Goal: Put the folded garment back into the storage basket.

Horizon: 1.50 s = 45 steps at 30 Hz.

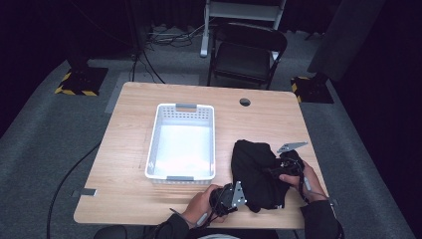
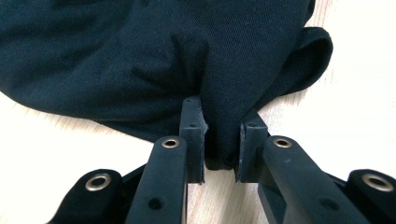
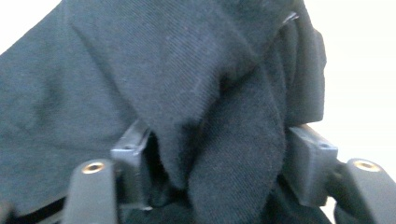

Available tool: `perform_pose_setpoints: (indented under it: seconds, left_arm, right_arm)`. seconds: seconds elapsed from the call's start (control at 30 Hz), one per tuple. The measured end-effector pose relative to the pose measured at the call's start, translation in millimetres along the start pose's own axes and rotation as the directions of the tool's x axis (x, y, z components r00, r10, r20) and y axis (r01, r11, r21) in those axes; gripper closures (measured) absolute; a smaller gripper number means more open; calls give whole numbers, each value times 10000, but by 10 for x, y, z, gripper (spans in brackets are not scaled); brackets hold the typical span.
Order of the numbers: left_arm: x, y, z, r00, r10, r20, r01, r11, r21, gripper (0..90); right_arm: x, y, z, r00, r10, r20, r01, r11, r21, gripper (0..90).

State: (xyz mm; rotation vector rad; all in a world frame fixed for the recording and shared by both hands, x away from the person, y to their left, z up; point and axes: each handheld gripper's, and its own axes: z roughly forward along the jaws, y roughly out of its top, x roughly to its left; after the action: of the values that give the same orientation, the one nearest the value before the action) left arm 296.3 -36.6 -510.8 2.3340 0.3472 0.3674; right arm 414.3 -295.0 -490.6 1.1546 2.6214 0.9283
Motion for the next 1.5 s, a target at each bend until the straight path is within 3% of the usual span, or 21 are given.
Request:
perform_pose_setpoints:
  seconds: [0.13, 0.23, 0.37, 0.73, 1.07, 1.5]
  left_arm:
    - [1, 0, 1, 10000, 14, -17, -14, 10000, -25, 768]
    - [3, -6, -3, 10000, -79, 8, 79, 10000, -34, 767]
    - [-26, 2, -12, 9997, 141, -216, -139, 9999, 64, 766]
    - [-38, 26, -50, 9986, 334, -404, -325, 9992, 213, 773]
    - [-37, 54, -142, 9956, 333, -872, -339, 9994, -64, 776]
    - [-42, 105, -199, 9943, 300, -1023, -311, 9995, -94, 775]
  right_arm:
    - [4, 3, -10, 9992, 78, -392, -79, 10000, -33, 506]
    - [17, -2, -15, 9985, 46, -540, -56, 9998, -198, 565]
    - [14, -19, -41, 9974, 187, -698, -219, 9987, -458, 616]
    - [128, -1, -146, 9988, -396, -286, 370, 9955, -867, 671]
    - [207, 34, -231, 9982, -602, 18, 600, 9904, -1243, 693]
    - [319, 107, -379, 9955, -817, 472, 877, 9858, -1431, 699]
